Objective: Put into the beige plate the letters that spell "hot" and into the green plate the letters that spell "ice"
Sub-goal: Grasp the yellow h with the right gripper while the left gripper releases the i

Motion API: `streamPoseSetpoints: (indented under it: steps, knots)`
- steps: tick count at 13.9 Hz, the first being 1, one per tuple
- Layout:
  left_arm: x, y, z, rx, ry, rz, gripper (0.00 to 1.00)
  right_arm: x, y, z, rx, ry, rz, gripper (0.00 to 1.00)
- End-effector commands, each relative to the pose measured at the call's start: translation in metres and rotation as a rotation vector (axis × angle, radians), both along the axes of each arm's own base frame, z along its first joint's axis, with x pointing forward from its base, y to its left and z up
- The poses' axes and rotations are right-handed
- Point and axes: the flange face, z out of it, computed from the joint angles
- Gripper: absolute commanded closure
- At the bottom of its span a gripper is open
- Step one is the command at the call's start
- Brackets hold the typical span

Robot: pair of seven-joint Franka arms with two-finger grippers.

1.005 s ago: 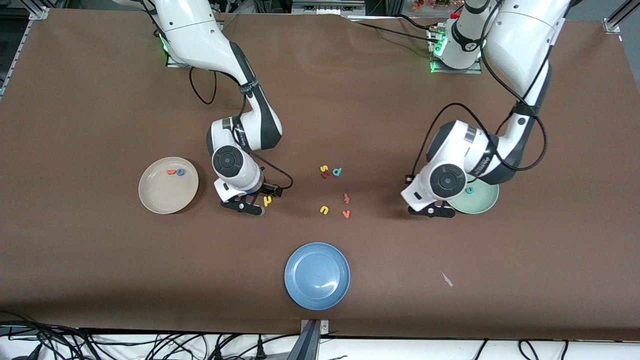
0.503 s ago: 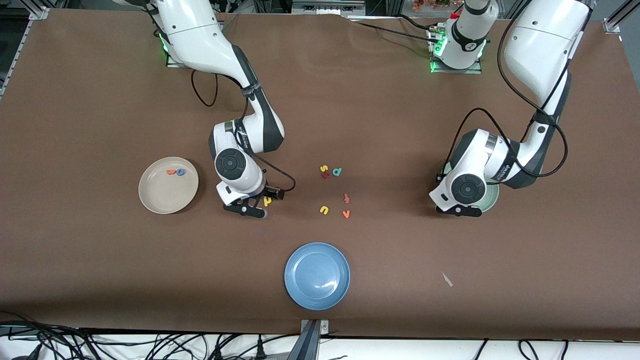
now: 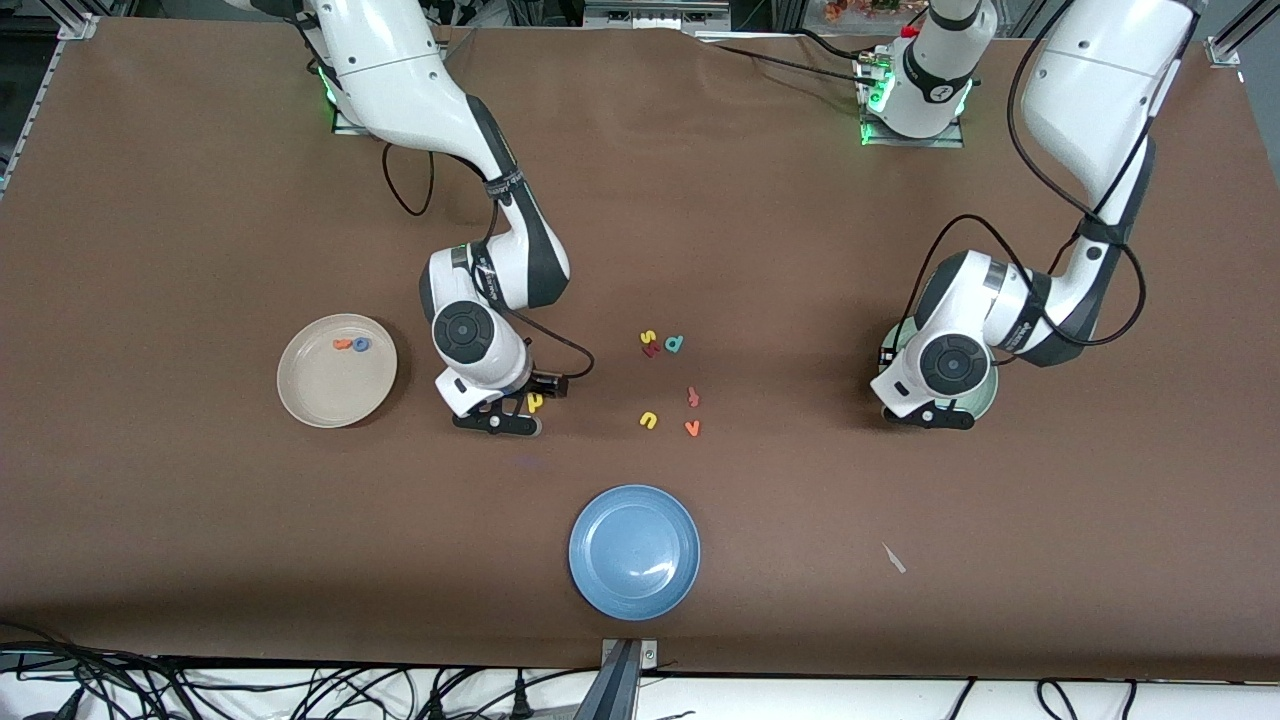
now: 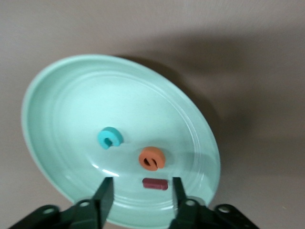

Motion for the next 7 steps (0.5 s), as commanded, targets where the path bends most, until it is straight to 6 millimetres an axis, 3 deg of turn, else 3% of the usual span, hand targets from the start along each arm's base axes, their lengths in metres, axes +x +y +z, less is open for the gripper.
streamPoseSetpoints:
  steps: [1, 5, 7]
  knots:
    - [0.006, -0.022, 0.086, -0.005, -0.073, -0.025, 0.0, 0.006, 0.004, -0.005, 0.026, 0.01, 0.019, 0.13]
    - [0.028, -0.044, 0.211, -0.103, -0.191, 0.039, 0.0, 0.01, 0.01, -0.006, 0.03, 0.002, 0.04, 0.45]
    - [0.033, -0.046, 0.271, -0.138, -0.214, 0.002, 0.0, 0.01, 0.012, -0.007, 0.03, 0.001, 0.043, 0.53]
